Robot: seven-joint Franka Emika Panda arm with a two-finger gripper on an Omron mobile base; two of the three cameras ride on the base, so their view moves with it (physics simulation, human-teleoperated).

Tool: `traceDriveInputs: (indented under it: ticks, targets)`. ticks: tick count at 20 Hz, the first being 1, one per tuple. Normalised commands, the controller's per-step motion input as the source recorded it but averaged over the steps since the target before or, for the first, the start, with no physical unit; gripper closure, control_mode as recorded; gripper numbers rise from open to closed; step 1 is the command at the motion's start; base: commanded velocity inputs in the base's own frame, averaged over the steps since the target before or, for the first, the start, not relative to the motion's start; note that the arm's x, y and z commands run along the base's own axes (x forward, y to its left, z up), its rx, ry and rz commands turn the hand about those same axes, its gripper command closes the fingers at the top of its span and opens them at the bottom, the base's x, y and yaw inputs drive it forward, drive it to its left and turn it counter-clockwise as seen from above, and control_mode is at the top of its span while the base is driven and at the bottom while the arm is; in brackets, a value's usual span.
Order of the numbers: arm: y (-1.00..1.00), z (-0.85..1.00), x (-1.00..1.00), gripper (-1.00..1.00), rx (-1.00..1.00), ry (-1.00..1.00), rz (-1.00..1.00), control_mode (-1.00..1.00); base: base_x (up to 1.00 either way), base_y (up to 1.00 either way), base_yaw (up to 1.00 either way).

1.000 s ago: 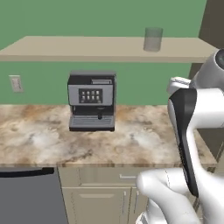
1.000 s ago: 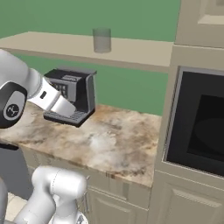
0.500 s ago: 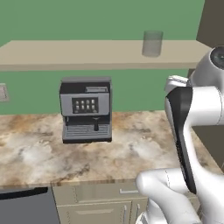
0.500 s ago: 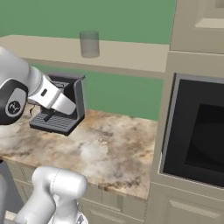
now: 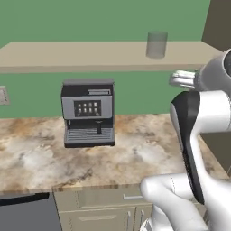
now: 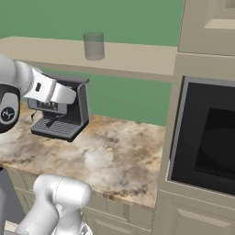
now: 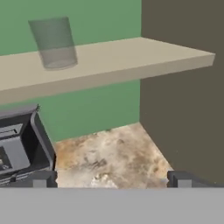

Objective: There is a bowl on the dining counter. Grab a lemon wedge from the fridge and place it in the bowl. Then get the liquor bottle and glass cup from the cabinet and place them next to the bowl.

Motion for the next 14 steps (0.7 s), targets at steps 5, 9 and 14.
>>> traceDriveInputs:
  ticks: [5, 9, 14]
  targets:
    - [0.06, 0.78, -0.46, -1.00, -0.23, -0.11, 0.12, -1.00, 0.00, 0.00, 0.00]
    - [0.10, 0.68, -0.31, -1.00, -0.20, 0.00, 0.03, -1.00, 0.00, 0.00, 0.00]
    - [0.12, 0.42, -0.02, -1.00, -0.16, 0.16, 0.01, -1.00, 0.00, 0.00, 0.00]
